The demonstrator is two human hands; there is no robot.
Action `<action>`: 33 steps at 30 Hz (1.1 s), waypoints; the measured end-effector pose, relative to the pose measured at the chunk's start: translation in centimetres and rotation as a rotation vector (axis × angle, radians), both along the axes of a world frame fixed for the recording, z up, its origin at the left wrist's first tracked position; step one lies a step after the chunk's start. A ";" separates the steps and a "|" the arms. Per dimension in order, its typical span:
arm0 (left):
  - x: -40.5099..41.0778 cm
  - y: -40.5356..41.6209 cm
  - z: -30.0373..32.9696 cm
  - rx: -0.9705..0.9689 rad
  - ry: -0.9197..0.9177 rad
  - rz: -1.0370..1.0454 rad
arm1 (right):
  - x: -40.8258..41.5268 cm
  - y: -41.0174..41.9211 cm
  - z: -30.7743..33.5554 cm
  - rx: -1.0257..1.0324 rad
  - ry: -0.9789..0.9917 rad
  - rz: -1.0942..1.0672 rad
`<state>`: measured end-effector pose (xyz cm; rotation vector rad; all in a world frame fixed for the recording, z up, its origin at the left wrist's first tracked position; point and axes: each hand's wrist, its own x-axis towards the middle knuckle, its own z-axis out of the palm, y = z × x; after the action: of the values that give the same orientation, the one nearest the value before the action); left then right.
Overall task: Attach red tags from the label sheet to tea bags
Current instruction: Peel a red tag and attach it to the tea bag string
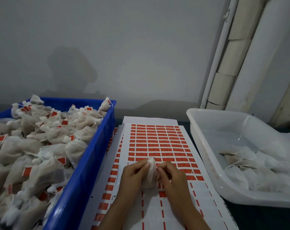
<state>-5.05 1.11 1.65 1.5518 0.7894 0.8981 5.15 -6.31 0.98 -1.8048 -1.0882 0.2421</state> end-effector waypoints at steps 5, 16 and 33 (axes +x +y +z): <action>0.0 0.2 0.2 -0.102 -0.018 0.019 | 0.0 0.1 -0.1 0.030 -0.009 -0.010; -0.1 0.0 0.5 -0.145 -0.057 0.005 | 0.1 0.1 -0.5 0.048 -0.011 0.004; 0.4 0.5 -0.2 0.032 -0.038 0.117 | 0.0 0.3 -0.6 0.144 0.104 0.012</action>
<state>-4.64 1.59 1.45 1.5237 0.8487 1.0272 5.19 -6.00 0.39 -1.6407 -1.0174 0.2554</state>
